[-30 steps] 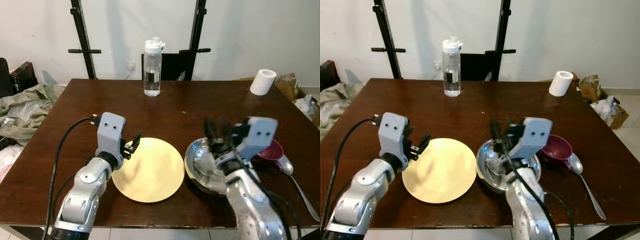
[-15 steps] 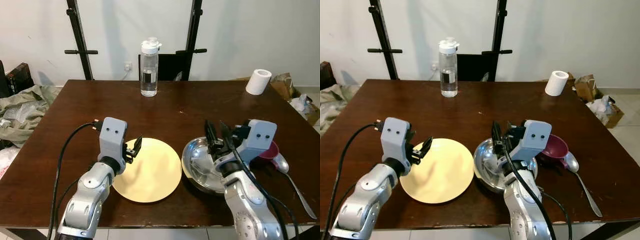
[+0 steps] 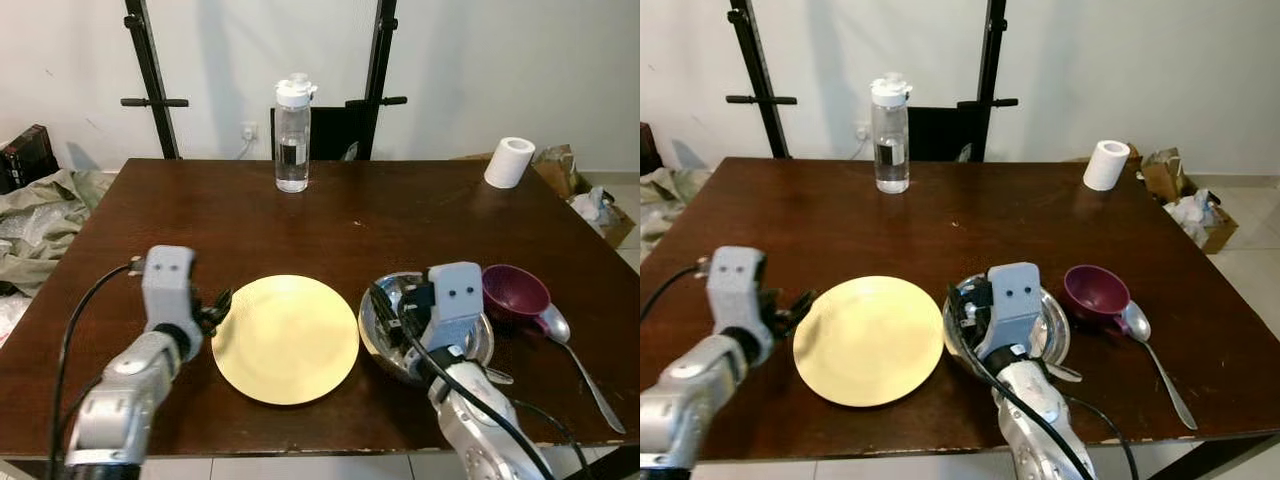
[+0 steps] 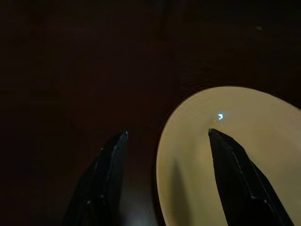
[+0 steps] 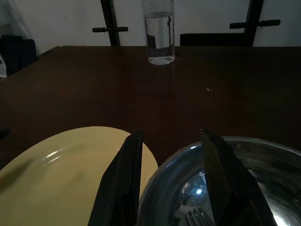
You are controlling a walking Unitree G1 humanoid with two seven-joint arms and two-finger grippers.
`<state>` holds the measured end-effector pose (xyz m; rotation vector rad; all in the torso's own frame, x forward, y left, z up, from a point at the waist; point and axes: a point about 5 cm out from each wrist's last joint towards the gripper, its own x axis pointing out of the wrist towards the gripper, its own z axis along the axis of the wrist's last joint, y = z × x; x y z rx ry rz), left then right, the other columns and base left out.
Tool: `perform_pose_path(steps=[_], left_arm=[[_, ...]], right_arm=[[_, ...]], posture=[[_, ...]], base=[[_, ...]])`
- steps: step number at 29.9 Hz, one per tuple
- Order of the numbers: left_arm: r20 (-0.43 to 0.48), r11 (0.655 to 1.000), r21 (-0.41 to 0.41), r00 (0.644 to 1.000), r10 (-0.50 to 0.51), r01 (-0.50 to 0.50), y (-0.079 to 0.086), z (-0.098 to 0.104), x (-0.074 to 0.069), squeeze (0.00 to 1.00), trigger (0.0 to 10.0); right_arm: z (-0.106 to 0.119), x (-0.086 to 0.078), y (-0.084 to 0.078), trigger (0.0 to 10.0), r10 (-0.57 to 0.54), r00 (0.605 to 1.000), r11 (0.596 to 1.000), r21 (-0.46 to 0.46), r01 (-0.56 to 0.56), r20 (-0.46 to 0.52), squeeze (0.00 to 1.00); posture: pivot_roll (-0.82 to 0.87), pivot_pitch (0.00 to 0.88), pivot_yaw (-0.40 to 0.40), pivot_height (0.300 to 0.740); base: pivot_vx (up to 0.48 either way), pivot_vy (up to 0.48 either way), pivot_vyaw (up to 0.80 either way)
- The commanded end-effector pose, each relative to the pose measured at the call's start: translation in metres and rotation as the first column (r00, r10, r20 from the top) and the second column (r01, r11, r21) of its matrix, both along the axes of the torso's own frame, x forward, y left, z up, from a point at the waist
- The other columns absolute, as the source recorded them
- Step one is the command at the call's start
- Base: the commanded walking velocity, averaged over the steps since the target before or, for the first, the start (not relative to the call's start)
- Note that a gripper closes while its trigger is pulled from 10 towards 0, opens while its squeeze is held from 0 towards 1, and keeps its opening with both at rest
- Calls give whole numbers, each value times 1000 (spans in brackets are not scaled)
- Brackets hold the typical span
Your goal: Setting the table
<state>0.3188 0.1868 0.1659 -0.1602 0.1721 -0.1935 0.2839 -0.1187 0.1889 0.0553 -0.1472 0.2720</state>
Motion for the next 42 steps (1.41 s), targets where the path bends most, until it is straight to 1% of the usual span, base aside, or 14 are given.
perform_pose_path(steps=[1, 2, 6, 10, 11, 14, 15, 19, 22, 26, 27, 28, 30, 42], left_arm=[[-34, 999, -30, 999, -17, 16, 2, -6, -4, 0, 10000], [-54, 998, -65, 998, -15, 11, 5, -8, -4, 1000, 10000], [-71, 995, -102, 997, -17, 10, 5, -9, -3, 1000, 10000], [-173, 986, -155, 984, 33, -60, 6, -23, 0, 1000, 10000], [-173, 986, -155, 984, 33, -60, 6, -23, 0, 1000, 10000], [-204, 974, -220, 979, 9, -55, 5, -25, 0, 1000, 10000], [-246, 963, -265, 969, -20, -48, 2, -29, -1, 0, 10000], [-275, 954, -298, 960, -55, -31, -1, -32, -2, 0, 10000], [-304, 919, -393, 946, -114, -15, -9, -35, -5, 0, 10000], [-328, 904, -426, 936, -127, -26, -13, -38, -8, 0, 10000], [-344, 896, -443, 931, -126, -42, -15, -41, -10, 0, 9255], [-359, 886, -460, 925, -124, -59, -16, -43, -11, 0, 5686], [-377, 876, -474, 919, -114, -86, -16, -47, -13, 0, 0], [-401, 855, -504, 910, -106, -123, -15, -52, -14, 0, 0]], right_arm=[[0, -1, -2, 10000, -5, 1000, 1000, 2, 5, -3, 0], [2, 0, -6, 10000, -12, 1000, 1000, 0, 12, 1, 0], [4, 1, -8, 10000, -18, 1000, 1000, 1, 18, 3, 0], [5, 2, -10, 10000, -28, 1000, 1000, 3, 28, 9, 0], [5, 2, -10, 10000, -28, 1000, 1000, 3, 28, 9, 0], [5, 1, -12, 10000, -34, 999, 999, 5, 34, 7, 0], [5, 1, -12, 10000, -36, 999, 999, 6, 36, 6, 0], [5, 1, -12, 10000, -37, 999, 999, 6, 37, 6, 0], [5, 1, -13, 10000, -40, 999, 999, 9, 40, 8, 0], [6, 1, -13, 10000, -41, 999, 999, 11, 41, 8, 0], [6, 1, -13, 10000, -43, 999, 999, 11, 43, 8, 0], [6, 1, -14, 10000, -44, 999, 999, 11, 44, 7, 0], [6, 1, -14, 10000, -45, 999, 999, 11, 45, 6, 0], [7, 2, -15, 10000, -45, 999, 999, 10, 45, 8, 0]], posture=[[13, 115, 49, 740], [17, 114, 48, 740], [14, 114, 47, 740], [6, 116, 49, 740], [6, 116, 49, 740], [5, 118, 49, 740], [4, 118, 52, 740], [4, 118, 52, 740], [1, 119, 54, 740], [0, 120, 56, 740], [1, 121, 54, 740], [1, 121, 54, 740], [2, 120, 52, 740], [-1, 118, 48, 740]], base=[[0, 0, 0], [0, 0, 0], [0, 0, 0], [0, 0, 0], [0, 0, 0], [0, 0, 0], [0, 0, 0], [0, 0, 0], [0, 0, 0], [0, 0, 0], [0, 0, 0], [0, 0, 0], [0, 0, 0], [0, 0, 0]])
